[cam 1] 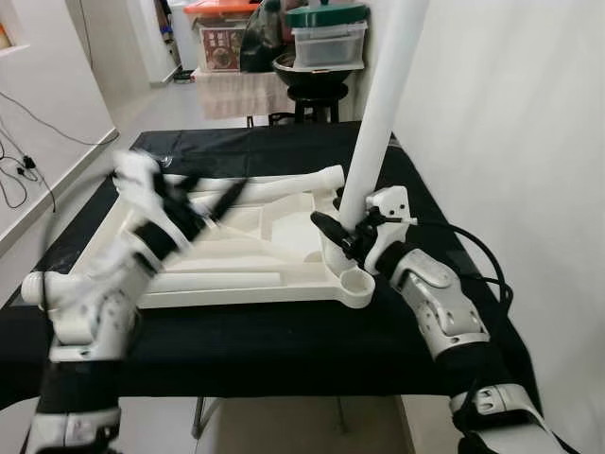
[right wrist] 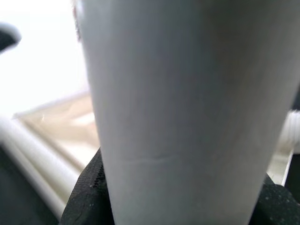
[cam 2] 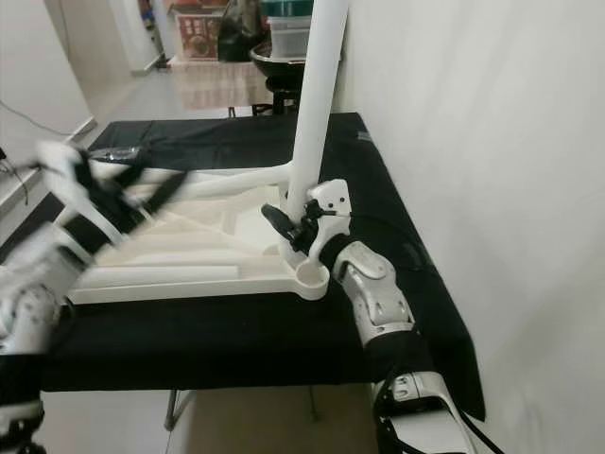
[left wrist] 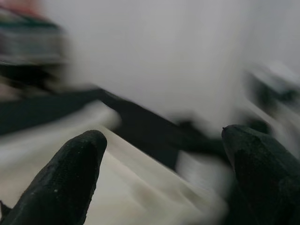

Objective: Building children table

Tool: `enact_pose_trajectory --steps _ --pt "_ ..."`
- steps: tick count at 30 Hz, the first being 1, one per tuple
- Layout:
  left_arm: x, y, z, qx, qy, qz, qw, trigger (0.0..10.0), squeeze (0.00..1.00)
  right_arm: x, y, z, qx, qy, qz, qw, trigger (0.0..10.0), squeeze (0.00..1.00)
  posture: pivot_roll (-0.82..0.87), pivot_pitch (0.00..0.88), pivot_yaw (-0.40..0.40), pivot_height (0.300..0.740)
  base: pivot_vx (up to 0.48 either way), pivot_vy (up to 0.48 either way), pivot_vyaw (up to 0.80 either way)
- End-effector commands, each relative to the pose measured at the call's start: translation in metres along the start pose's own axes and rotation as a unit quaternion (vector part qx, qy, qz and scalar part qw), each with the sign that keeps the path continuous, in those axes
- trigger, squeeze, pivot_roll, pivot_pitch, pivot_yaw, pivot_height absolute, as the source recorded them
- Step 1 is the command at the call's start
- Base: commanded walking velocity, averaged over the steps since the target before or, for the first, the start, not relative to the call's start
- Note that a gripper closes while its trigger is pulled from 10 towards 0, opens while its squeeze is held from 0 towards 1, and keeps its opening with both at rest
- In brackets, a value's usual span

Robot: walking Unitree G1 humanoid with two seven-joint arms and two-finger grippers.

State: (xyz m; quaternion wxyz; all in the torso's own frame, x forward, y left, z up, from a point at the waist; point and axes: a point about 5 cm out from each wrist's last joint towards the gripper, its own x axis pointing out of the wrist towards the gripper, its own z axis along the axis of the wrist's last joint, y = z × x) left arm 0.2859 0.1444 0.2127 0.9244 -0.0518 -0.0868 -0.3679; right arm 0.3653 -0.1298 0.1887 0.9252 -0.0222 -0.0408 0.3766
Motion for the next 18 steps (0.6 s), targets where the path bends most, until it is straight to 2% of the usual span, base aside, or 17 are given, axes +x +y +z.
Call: enact_pose_trajectory --steps 1,2,3,6,7,9,11,12,13,14,17,18 --pt "-0.005 -0.028 -0.012 0.001 0.035 -0.038 0.999 10.0 0.0 0.006 0.006 0.007 0.007 -0.015 0.061 0.998 10.0 0.0 0.05 0.082 0.002 0.74 0.0 0.0 0.0" --pt "-0.005 -0.028 -0.012 0.001 0.035 -0.038 0.999 10.0 0.0 0.006 0.006 0.007 0.007 -0.015 0.061 0.998 10.0 0.0 0.05 0.082 0.002 0.74 0.0 0.0 0.0" --pt "-0.014 -0.038 -0.02 -0.004 0.053 -0.045 0.998 10.0 0.0 0.009 0.009 0.007 0.015 -0.018 0.095 0.995 10.0 0.0 0.06 0.111 0.003 0.74 0.0 0.0 0.0" --pt "-0.022 -0.046 -0.024 -0.004 0.066 -0.05 0.997 10.0 0.0 0.01 0.013 0.007 0.021 -0.019 0.125 0.992 10.0 0.0 0.07 0.14 0.005 0.74 0.0 0.0 0.0" --pt "-0.035 -0.057 -0.029 0.005 0.088 -0.058 0.994 10.0 0.0 0.009 0.013 0.009 0.033 -0.023 0.152 0.988 10.0 0.0 0.09 0.196 0.007 0.74 0.0 0.0 0.0" --pt "-0.035 -0.057 -0.029 0.005 0.088 -0.058 0.994 10.0 0.0 0.009 0.013 0.009 0.033 -0.023 0.152 0.988 10.0 0.0 0.09 0.196 0.007 0.74 0.0 0.0 0.0" --pt "-0.048 -0.069 -0.032 0.014 0.108 -0.068 0.992 10.0 0.0 0.008 0.007 0.014 0.045 -0.034 0.156 0.986 10.0 0.0 0.11 0.244 0.013 0.74 0.0 0.0 0.0" --pt "-0.048 -0.069 -0.032 0.014 0.108 -0.068 0.992 10.0 0.0 0.008 0.007 0.014 0.045 -0.034 0.156 0.986 10.0 0.0 0.11 0.244 0.013 0.74 0.0 0.0 0.0" --pt "-0.061 -0.082 -0.031 0.018 0.12 -0.07 0.99 10.0 0.0 0.003 -0.003 0.021 0.055 -0.052 0.152 0.985 10.0 0.0 0.12 0.284 0.017 0.74 0.0 0.0 0.0" --pt "-0.065 -0.087 -0.029 0.017 0.122 -0.068 0.99 10.0 0.0 0.001 -0.007 0.023 0.058 -0.058 0.156 0.984 10.0 0.0 0.12 0.284 0.017 0.74 0.0 0.0 0.0" --pt "-0.067 -0.09 -0.028 0.016 0.122 -0.066 0.99 10.0 0.0 0.0 -0.009 0.024 0.059 -0.06 0.158 0.984 10.0 0.0 0.12 0.284 0.017 0.74 0.0 0.0 0.0" --pt "-0.071 -0.094 -0.027 0.017 0.127 -0.064 0.99 10.0 0.0 -0.003 -0.011 0.027 0.057 -0.065 0.166 0.982 10.0 0.0 0.14 0.314 0.024 0.74 0.0 0.0 0.0"
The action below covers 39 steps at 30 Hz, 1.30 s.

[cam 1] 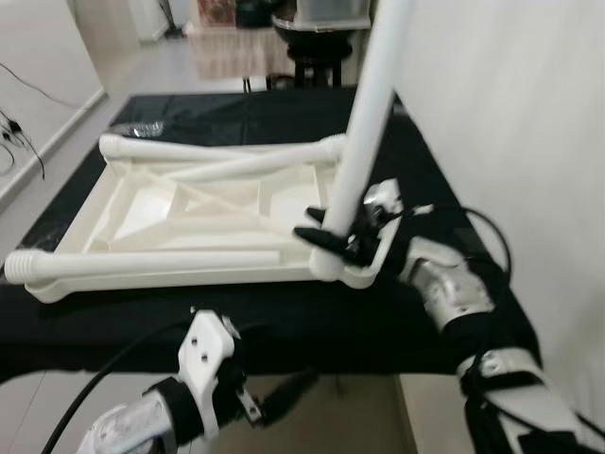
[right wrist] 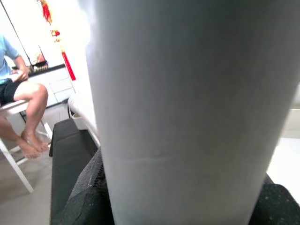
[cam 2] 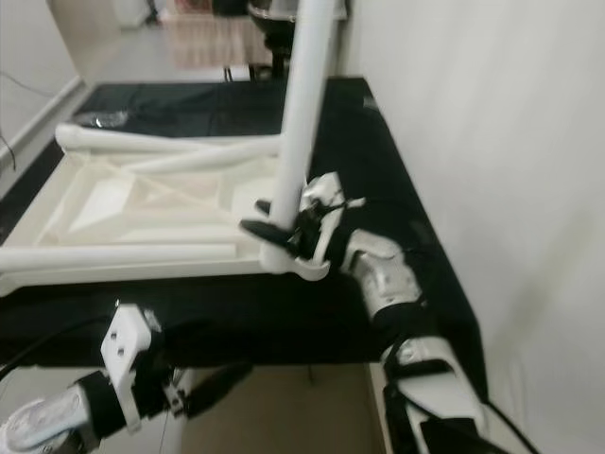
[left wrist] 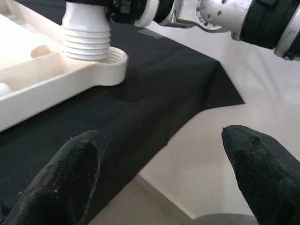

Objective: Building children table

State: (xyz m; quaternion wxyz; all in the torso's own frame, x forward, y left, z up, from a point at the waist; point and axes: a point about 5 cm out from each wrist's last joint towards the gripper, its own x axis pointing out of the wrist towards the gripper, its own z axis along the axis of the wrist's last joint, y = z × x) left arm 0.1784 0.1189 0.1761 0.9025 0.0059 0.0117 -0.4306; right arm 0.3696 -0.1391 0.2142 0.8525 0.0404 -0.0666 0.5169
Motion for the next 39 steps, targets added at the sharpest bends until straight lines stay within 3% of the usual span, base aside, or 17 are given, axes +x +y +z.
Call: enact_pose_trajectory --steps 1,11,17,23,27,28,30,34,38,39 --pt "-0.008 -0.008 0.001 0.009 0.019 0.007 1.0 10.0 0.0 -0.005 0.0 0.007 0.002 -0.018 0.023 1.0 10.0 0.0 0.14 0.333 0.028 0.74 0.0 0.0 0.0" --pt "-0.027 -0.029 0.012 -0.007 0.024 0.017 1.0 10.0 0.0 -0.029 -0.011 0.039 -0.049 -0.025 0.055 0.997 10.0 0.0 0.16 0.397 0.065 0.74 0.0 0.0 0.0" --pt "-0.03 -0.032 0.014 -0.011 0.029 0.015 0.999 10.0 0.0 -0.037 -0.011 0.038 -0.068 -0.002 0.06 0.996 10.0 0.0 0.16 0.403 0.075 0.74 0.0 0.0 0.0" --pt "-0.032 -0.032 0.013 -0.008 0.037 0.015 0.999 10.0 0.0 -0.047 -0.008 0.03 -0.092 0.056 0.085 0.991 10.0 0.0 0.16 0.389 0.08 0.74 0.0 0.0 0.0" --pt "-0.031 -0.03 0.013 -0.007 0.039 0.014 0.999 10.0 0.0 -0.046 -0.002 0.021 -0.116 0.104 0.107 0.982 10.0 0.0 0.15 0.383 0.08 0.74 0.0 0.0 0.0" --pt "-0.03 -0.029 0.013 -0.007 0.039 0.013 0.999 10.0 0.0 -0.042 0.003 0.013 -0.144 0.148 0.128 0.97 10.0 0.0 0.15 0.374 0.078 0.74 0.0 0.0 0.0" --pt "-0.029 -0.029 0.013 -0.006 0.038 0.013 0.999 10.0 0.0 -0.041 0.005 0.011 -0.155 0.168 0.141 0.963 10.0 0.0 0.15 0.372 0.077 0.74 0.0 0.0 0.0" --pt "-0.029 -0.029 0.013 -0.006 0.038 0.013 0.999 10.0 0.0 -0.04 0.005 0.01 -0.162 0.18 0.149 0.959 10.0 0.0 0.14 0.371 0.076 0.74 0.0 0.0 0.0" --pt "-0.026 -0.027 0.013 -0.005 0.035 0.014 0.999 10.0 0.0 -0.028 0.013 0.016 -0.175 0.214 0.218 0.936 10.0 0.0 0.13 0.357 0.056 0.74 0.0 0.0 0.0" --pt "-0.026 -0.027 0.013 -0.005 0.035 0.014 0.999 10.0 0.0 -0.028 0.013 0.016 -0.175 0.214 0.218 0.936 10.0 0.0 0.13 0.357 0.056 0.74 0.0 0.0 0.0"
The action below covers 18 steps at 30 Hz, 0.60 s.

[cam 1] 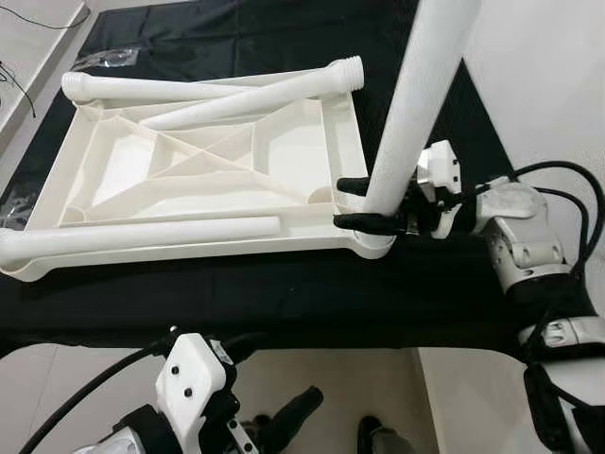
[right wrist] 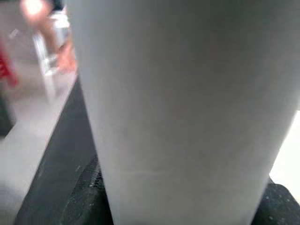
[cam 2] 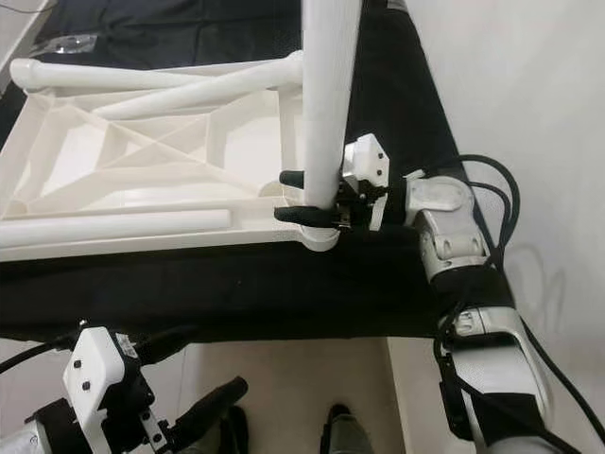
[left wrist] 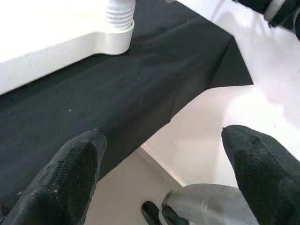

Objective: Building children table

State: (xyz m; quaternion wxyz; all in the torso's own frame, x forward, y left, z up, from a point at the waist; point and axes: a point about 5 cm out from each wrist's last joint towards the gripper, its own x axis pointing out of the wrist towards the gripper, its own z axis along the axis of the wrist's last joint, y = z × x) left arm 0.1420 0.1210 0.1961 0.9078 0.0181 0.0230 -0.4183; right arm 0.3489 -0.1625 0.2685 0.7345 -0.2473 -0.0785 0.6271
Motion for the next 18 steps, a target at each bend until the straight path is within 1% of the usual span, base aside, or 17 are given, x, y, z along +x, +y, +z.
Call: enact_pose_trajectory --steps 1,2,3,4,5,7,8,9,11,12,13,16,18 --pt "0.0 0.0 -0.007 -0.01 0.018 0.0 1.0 10.0 0.0 0.012 0.024 -0.032 0.063 0.057 0.086 0.993 10.0 0.0 0.13 0.357 0.055 0.74 0.0 0.0 0.0" --pt "0.0 0.0 -0.007 -0.01 0.018 0.0 1.0 10.0 0.0 0.012 0.024 -0.032 0.063 0.057 0.086 0.993 10.0 0.0 0.13 0.357 0.055 0.74 0.0 0.0 0.0" --pt "0.0 0.0 -0.006 -0.01 0.017 0.001 1.0 10.0 0.0 0.014 0.023 -0.029 0.068 0.056 0.102 0.991 10.0 0.0 0.13 0.357 0.051 0.74 0.0 0.0 0.0" --pt "0.0 0.0 -0.006 -0.01 0.017 0.001 1.0 10.0 0.0 0.014 0.023 -0.029 0.068 0.056 0.102 0.991 10.0 0.0 0.13 0.357 0.051 0.74 0.0 0.0 0.0" --pt "0.001 0.0 -0.006 -0.01 0.016 0.001 1.0 10.0 0.0 0.015 0.021 -0.026 0.076 0.05 0.117 0.989 10.0 0.0 0.12 0.359 0.046 0.74 0.0 0.0 0.0" --pt "0.001 0.0 -0.006 -0.01 0.016 0.001 1.0 10.0 0.0 0.015 0.021 -0.026 0.076 0.05 0.117 0.989 10.0 0.0 0.12 0.359 0.046 0.74 0.0 0.0 0.0" --pt "0.002 0.0 -0.006 -0.01 0.014 0.002 1.0 10.0 0.0 0.017 0.018 -0.025 0.095 0.035 0.121 0.988 10.0 0.0 0.12 0.361 0.041 0.74 0.0 0.0 0.0" --pt "0.002 0.0 -0.006 -0.01 0.014 0.002 1.0 10.0 0.0 0.017 0.018 -0.025 0.095 0.035 0.121 0.988 10.0 0.0 0.12 0.361 0.041 0.74 0.0 0.0 0.0" --pt "0.003 0.0 -0.005 -0.01 0.011 0.003 1.0 10.0 0.0 0.02 0.013 -0.027 0.122 0.008 0.11 0.986 10.0 0.0 0.12 0.364 0.038 0.74 0.0 0.0 0.0" --pt "0.003 0.0 -0.005 -0.01 0.011 0.003 1.0 10.0 0.0 0.02 0.013 -0.027 0.122 0.008 0.11 0.986 10.0 0.0 0.12 0.364 0.038 0.74 0.0 0.0 0.0" --pt "0.003 0.0 -0.005 -0.011 0.011 0.003 1.0 10.0 0.0 0.021 0.011 -0.028 0.134 -0.009 0.091 0.987 10.0 0.0 0.12 0.366 0.035 0.74 0.0 0.0 0.0" --pt "0.003 0.0 -0.005 -0.011 0.01 0.003 1.0 10.0 0.0 0.022 0.009 -0.029 0.142 -0.02 0.075 0.987 10.0 0.0 0.12 0.366 0.035 0.74 0.0 0.0 0.0" --pt "0.004 0.0 -0.004 -0.011 0.01 0.004 1.0 10.0 0.0 0.026 0.008 -0.039 0.162 -0.039 0.007 0.986 10.0 0.0 0.12 0.37 0.033 0.74 0.0 0.0 0.0"
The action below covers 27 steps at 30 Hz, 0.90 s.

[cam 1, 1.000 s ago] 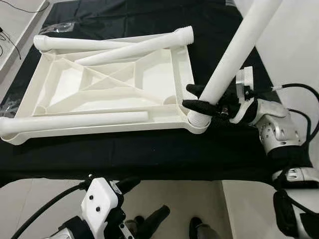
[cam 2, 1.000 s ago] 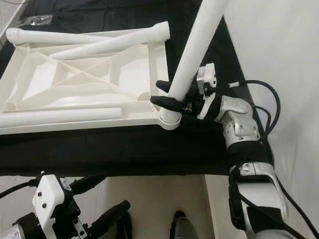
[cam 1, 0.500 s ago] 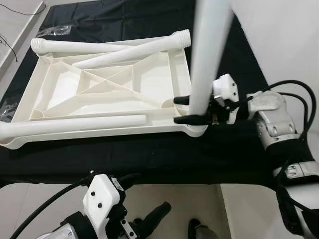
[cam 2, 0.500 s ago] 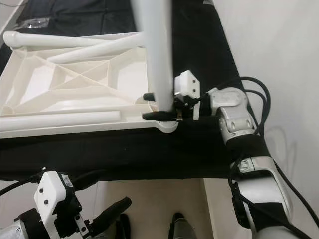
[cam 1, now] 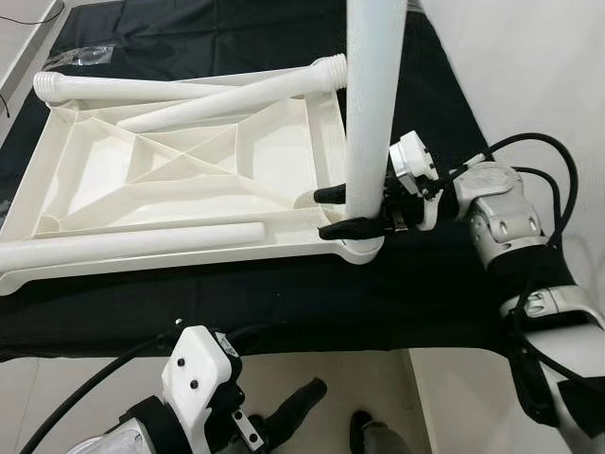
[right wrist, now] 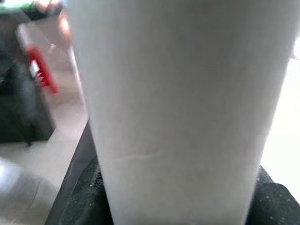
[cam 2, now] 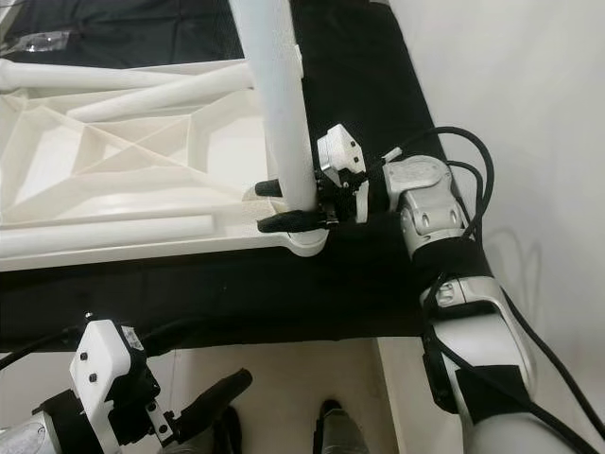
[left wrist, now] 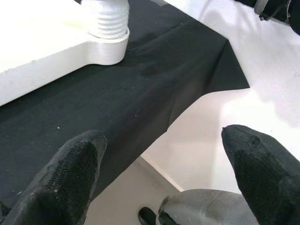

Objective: Building children table

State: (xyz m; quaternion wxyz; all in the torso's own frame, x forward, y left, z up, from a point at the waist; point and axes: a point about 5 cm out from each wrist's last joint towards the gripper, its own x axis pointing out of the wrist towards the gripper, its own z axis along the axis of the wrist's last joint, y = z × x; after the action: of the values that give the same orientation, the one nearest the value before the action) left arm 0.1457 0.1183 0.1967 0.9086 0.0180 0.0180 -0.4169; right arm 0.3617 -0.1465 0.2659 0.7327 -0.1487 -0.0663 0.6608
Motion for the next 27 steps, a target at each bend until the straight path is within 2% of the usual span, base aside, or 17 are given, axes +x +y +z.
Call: enact_pose_trajectory --steps 1,4,7,9,10,11,12,13,16,17,18,19,21,22,25,26,27 --pt "-0.001 -0.002 -0.005 -0.013 0.014 0.002 1.0 10.0 0.0 0.004 0.011 -0.038 0.079 0.019 -0.021 0.996 10.0 0.0 0.12 0.37 0.033 0.74 0.0 0.0 0.0" --pt "-0.001 -0.002 -0.005 -0.013 0.014 0.002 1.0 10.0 0.0 0.009 0.016 -0.051 0.093 0.004 -0.07 0.993 10.0 0.0 0.11 0.372 0.035 0.74 0.0 0.0 0.0" --pt "0.0 -0.002 -0.005 -0.013 0.014 0.001 1.0 10.0 0.0 0.012 0.021 -0.058 0.1 0.001 -0.091 0.991 10.0 0.0 0.11 0.372 0.035 0.74 0.0 0.0 0.0" --pt "0.0 -0.002 -0.005 -0.014 0.014 0.0 1.0 10.0 0.0 0.017 0.027 -0.075 0.118 0.019 -0.165 0.979 10.0 0.0 0.11 0.374 0.036 0.74 0.0 0.0 0.0" --pt "0.0 -0.002 -0.005 -0.014 0.014 0.0 1.0 10.0 0.0 0.017 0.027 -0.075 0.118 0.019 -0.165 0.979 10.0 0.0 0.11 0.374 0.036 0.74 0.0 0.0 0.0" --pt "0.0 -0.003 -0.005 -0.014 0.013 -0.001 1.0 10.0 0.0 0.022 0.032 -0.082 0.112 0.048 -0.209 0.97 10.0 0.0 0.11 0.375 0.029 0.74 0.0 0.0 0.0" --pt "0.0 -0.003 -0.005 -0.014 0.013 -0.001 1.0 10.0 0.0 0.022 0.032 -0.082 0.112 0.048 -0.209 0.97 10.0 0.0 0.11 0.375 0.029 0.74 0.0 0.0 0.0" --pt "0.0 -0.003 -0.005 -0.015 0.014 -0.002 1.0 10.0 0.0 0.03 0.038 -0.088 0.121 0.103 -0.289 0.944 10.0 0.0 0.1 0.376 0.025 0.74 0.0 0.0 0.0" --pt "0.0 -0.003 -0.005 -0.015 0.014 -0.002 1.0 10.0 0.0 0.03 0.038 -0.088 0.121 0.103 -0.289 0.944 10.0 0.0 0.1 0.376 0.025 0.74 0.0 0.0 0.0" --pt "-0.001 -0.003 -0.006 -0.015 0.016 -0.002 1.0 10.0 0.0 0.05 0.052 -0.08 0.124 0.104 -0.413 0.896 10.0 0.0 0.1 0.376 0.011 0.74 0.0 0.0 0.0" --pt "-0.001 -0.003 -0.006 -0.015 0.016 -0.002 1.0 10.0 0.0 0.05 0.052 -0.08 0.124 0.104 -0.413 0.896 10.0 0.0 0.1 0.376 0.011 0.74 0.0 0.0 0.0" --pt "-0.001 -0.002 -0.006 -0.015 0.018 -0.002 1.0 10.0 0.0 0.069 0.077 -0.069 0.134 0.104 -0.477 0.862 10.0 0.0 0.09 0.376 0.017 0.74 0.0 0.0 0.0" --pt "-0.001 -0.002 -0.006 -0.015 0.018 -0.002 1.0 10.0 0.0 0.069 0.077 -0.069 0.134 0.104 -0.477 0.862 10.0 0.0 0.09 0.376 0.017 0.74 0.0 0.0 0.0" --pt "-0.001 -0.001 -0.007 -0.014 0.019 -0.001 1.0 10.0 0.0 0.078 0.091 -0.063 0.135 0.102 -0.526 0.833 10.0 0.0 0.09 0.371 0.02 0.74 0.0 0.0 0.0" --pt "-0.001 -0.001 -0.007 -0.014 0.019 -0.001 1.0 10.0 0.0 0.078 0.091 -0.063 0.135 0.102 -0.526 0.833 10.0 0.0 0.09 0.371 0.02 0.74 0.0 0.0 0.0" --pt "-0.001 0.001 -0.009 -0.012 0.021 0.0 1.0 10.0 0.0 0.088 0.099 -0.066 0.145 0.092 -0.545 0.821 10.0 0.0 0.09 0.362 0.019 0.74 0.0 0.0 0.0" --pt "-0.001 0.001 -0.009 -0.012 0.021 0.0 1.0 10.0 0.0 0.088 0.099 -0.066 0.145 0.092 -0.545 0.821 10.0 0.0 0.09 0.362 0.019 0.74 0.0 0.0 0.0"
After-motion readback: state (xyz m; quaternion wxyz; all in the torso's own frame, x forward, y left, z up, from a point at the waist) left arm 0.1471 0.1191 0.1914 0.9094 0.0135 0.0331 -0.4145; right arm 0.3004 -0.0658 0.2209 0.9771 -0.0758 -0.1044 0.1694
